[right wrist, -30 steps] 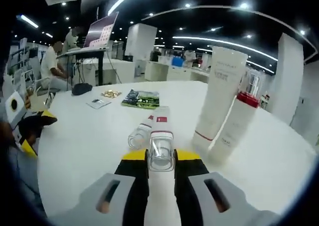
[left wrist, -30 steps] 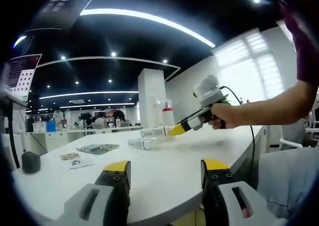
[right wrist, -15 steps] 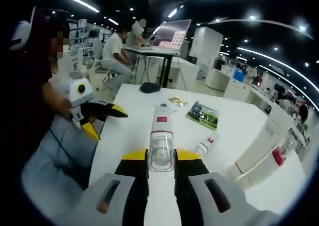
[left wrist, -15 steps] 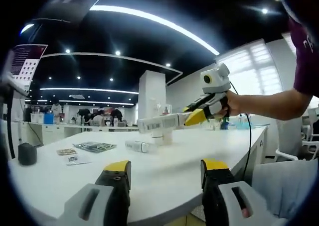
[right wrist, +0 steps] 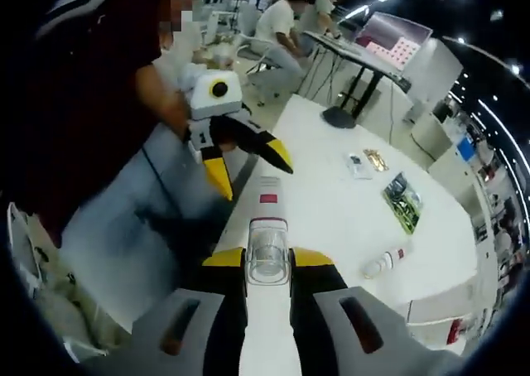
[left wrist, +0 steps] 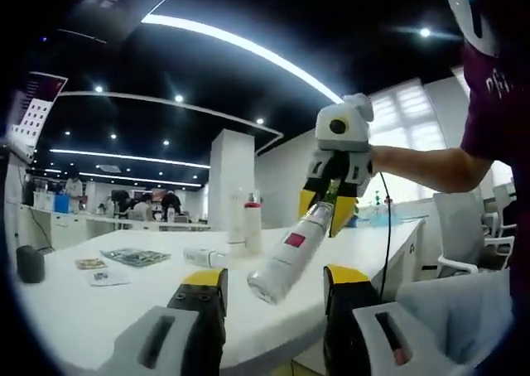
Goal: Arrange the skincare products in the storage area until every visible bottle or jar stands upright without overlapping.
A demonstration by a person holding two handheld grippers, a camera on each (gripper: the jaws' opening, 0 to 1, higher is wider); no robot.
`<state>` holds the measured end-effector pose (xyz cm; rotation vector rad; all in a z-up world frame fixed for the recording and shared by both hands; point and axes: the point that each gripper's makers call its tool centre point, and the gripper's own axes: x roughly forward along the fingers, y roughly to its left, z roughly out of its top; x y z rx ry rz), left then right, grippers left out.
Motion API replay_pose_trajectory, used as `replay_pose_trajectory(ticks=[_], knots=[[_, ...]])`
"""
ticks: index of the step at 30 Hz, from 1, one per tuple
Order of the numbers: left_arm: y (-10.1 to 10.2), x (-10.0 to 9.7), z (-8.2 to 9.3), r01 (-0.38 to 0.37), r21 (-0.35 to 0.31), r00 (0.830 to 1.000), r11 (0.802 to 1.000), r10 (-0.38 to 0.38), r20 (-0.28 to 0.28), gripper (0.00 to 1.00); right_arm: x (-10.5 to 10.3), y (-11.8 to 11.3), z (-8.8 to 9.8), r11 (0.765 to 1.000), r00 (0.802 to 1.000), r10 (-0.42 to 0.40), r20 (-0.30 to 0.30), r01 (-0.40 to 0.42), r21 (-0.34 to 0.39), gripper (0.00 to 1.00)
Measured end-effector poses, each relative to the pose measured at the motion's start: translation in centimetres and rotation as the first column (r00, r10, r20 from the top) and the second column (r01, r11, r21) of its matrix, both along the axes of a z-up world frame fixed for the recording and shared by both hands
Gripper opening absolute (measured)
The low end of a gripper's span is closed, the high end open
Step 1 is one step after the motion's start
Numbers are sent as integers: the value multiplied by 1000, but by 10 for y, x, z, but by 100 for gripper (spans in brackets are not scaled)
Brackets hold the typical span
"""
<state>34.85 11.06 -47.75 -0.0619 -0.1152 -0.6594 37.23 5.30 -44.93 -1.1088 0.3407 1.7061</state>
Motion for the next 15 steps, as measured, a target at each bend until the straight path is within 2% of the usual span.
replay_pose_trajectory(ticks=[3, 6, 8, 11, 15], knots=[[-7, -3, -2, 22, 35, 1000, 999, -22, 6, 48, -15, -1, -2, 993, 995, 92, 30, -90, -73, 16], [-14, -8, -1, 62, 51, 998, 997, -63, 22, 47, -28, 5, -1, 985, 987, 147, 58, -141, -97, 16], [-19, -13, 0, 90, 67, 995, 994, -93, 38, 42, -30, 9, 0, 976, 977, 193, 87, -182, -116, 16], [-28, -19, -3, 131, 112, 990, 985, -137, 43, 26, -35, 12, -1, 968, 970, 222, 97, -208, -139, 16], [-33, -21, -11, 139, 181, 989, 974, -147, 32, 23, -43, 14, -2, 954, 960, 264, 91, -246, -174, 16]])
